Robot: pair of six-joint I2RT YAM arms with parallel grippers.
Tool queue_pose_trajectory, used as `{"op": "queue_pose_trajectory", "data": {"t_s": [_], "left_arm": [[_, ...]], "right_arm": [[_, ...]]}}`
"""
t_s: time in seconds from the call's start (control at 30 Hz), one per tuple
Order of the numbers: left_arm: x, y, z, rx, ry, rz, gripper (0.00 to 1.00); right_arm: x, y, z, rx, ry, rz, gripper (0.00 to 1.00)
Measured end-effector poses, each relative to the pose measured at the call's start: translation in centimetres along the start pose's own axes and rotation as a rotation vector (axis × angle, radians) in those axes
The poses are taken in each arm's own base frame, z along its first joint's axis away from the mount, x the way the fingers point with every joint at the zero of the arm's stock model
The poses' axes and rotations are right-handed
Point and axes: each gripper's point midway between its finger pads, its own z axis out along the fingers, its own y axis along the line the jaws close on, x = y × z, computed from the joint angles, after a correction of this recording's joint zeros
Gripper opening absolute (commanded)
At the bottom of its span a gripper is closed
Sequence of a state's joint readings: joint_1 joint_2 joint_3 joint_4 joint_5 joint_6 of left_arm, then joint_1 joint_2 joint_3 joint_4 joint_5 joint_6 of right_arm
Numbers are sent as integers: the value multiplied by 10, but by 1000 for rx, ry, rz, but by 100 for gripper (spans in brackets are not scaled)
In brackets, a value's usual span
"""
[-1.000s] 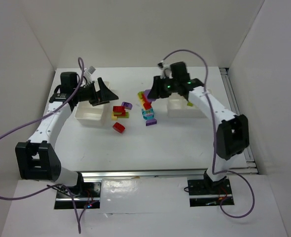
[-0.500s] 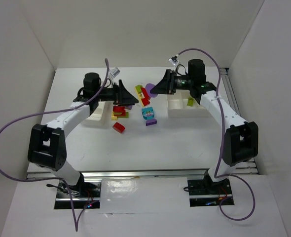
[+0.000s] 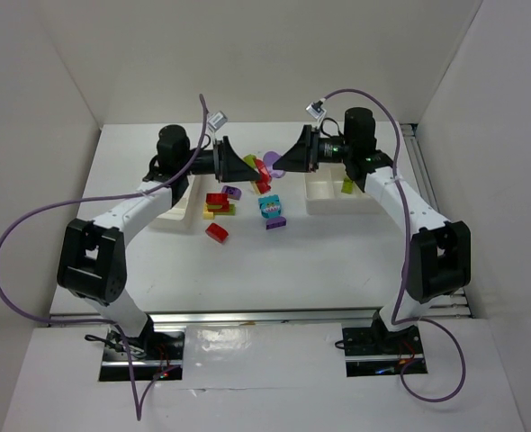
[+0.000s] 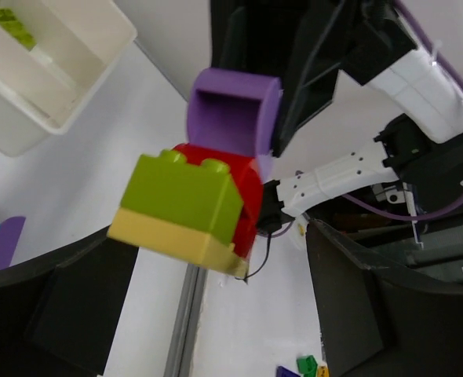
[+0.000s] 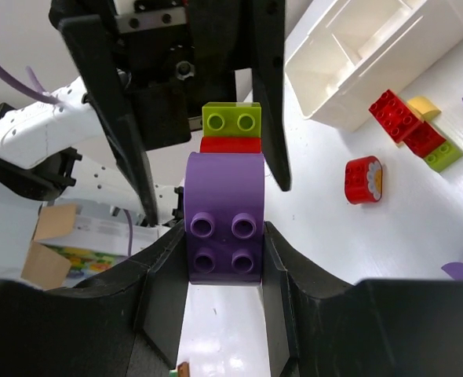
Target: Sort the legos into containers by color
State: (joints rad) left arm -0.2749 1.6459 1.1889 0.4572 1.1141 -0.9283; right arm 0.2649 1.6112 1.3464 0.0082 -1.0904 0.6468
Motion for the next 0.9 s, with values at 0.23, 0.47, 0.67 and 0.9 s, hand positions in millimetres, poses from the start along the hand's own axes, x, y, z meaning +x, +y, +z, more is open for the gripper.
{"op": "queue_pose_trajectory", "data": {"t_s": [0.23, 0.47, 0.67, 0.9], "left_arm": [[-3, -6, 2, 65, 9, -1, 77], [1, -1, 9, 91, 26, -45, 56], [1, -3, 9, 102, 32, -48, 19], [0, 11, 1, 60, 27, -69, 0]], "right_arm": [[6, 1, 2, -15, 17, 10, 21], [15, 6, 11, -37, 49, 9, 21], [16, 2, 11, -29, 50, 4, 21], [-3, -22, -3, 63, -28, 15, 18]]}}
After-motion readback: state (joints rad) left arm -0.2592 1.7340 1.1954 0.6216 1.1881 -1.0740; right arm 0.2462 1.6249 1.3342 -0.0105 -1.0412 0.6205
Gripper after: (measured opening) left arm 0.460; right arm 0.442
